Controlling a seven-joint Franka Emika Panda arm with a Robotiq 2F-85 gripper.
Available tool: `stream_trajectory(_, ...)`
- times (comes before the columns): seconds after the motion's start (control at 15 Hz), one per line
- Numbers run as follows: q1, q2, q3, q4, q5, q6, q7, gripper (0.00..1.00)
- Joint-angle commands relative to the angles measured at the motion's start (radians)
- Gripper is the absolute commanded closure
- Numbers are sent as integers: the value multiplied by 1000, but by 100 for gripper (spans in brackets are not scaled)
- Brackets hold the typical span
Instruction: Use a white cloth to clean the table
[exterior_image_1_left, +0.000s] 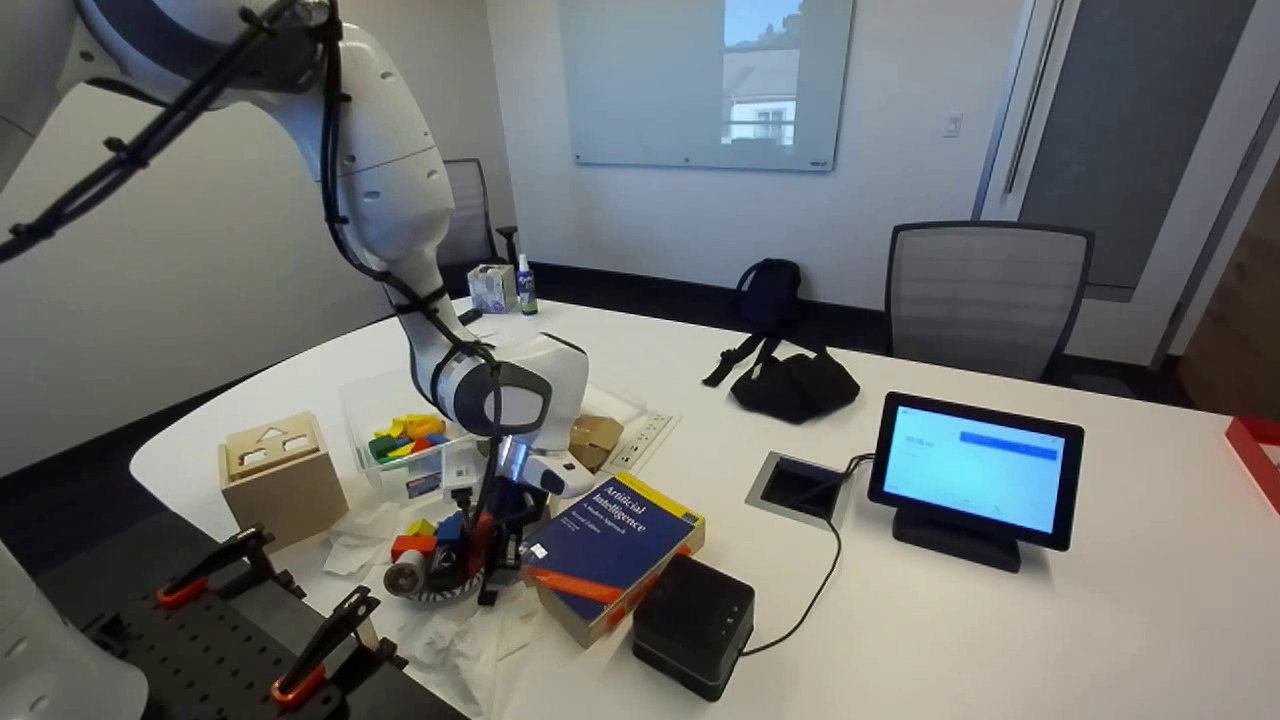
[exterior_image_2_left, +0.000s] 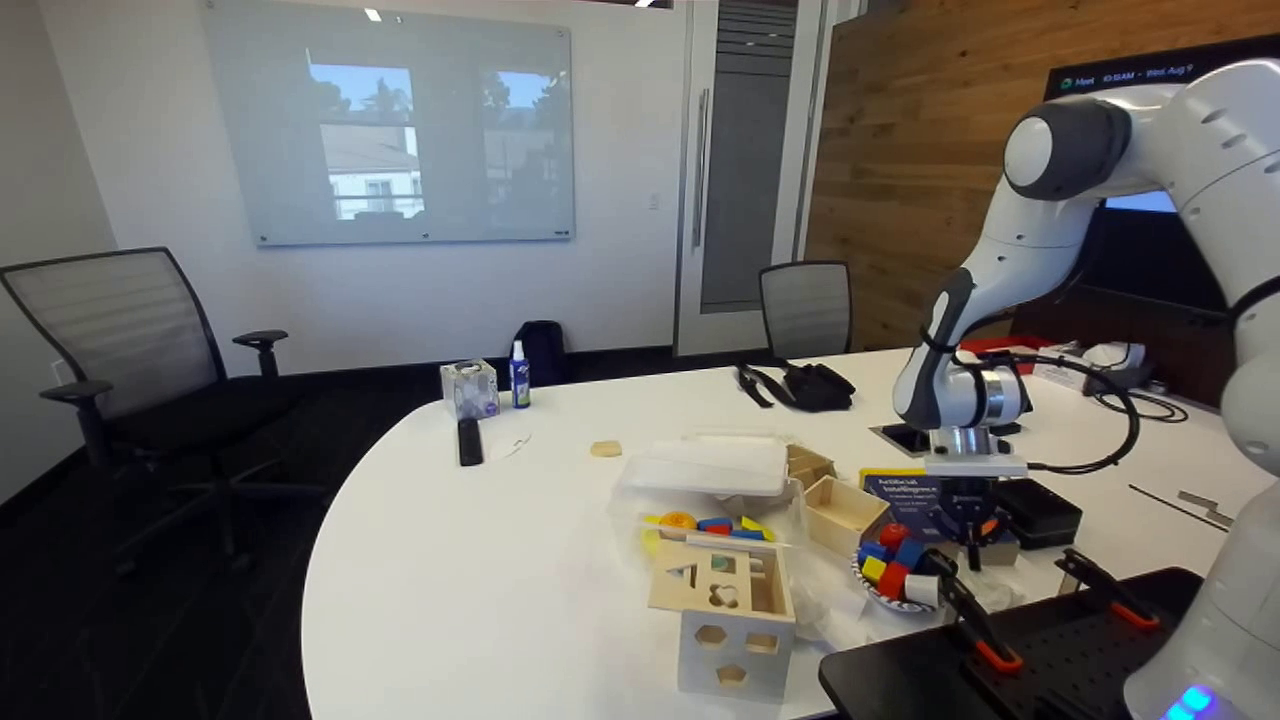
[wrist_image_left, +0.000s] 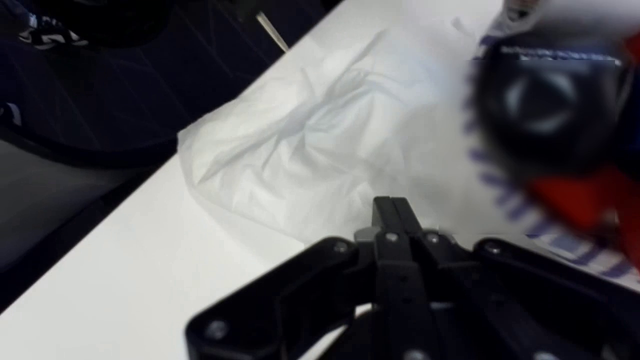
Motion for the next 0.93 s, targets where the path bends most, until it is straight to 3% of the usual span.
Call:
stream_trajectory(0.0, -41, -5, -18, -22, -4, -100, -69, 100)
stream_trajectory(0.27, -37, -25, -90, -33, -18, -85, -29, 100)
stream_trajectory(0.67, 51, -42, -239, -21, -134, -47, 117, 100)
stream_trajectory(0.87, 82, -56, -258, -17, -167, -27, 171, 100)
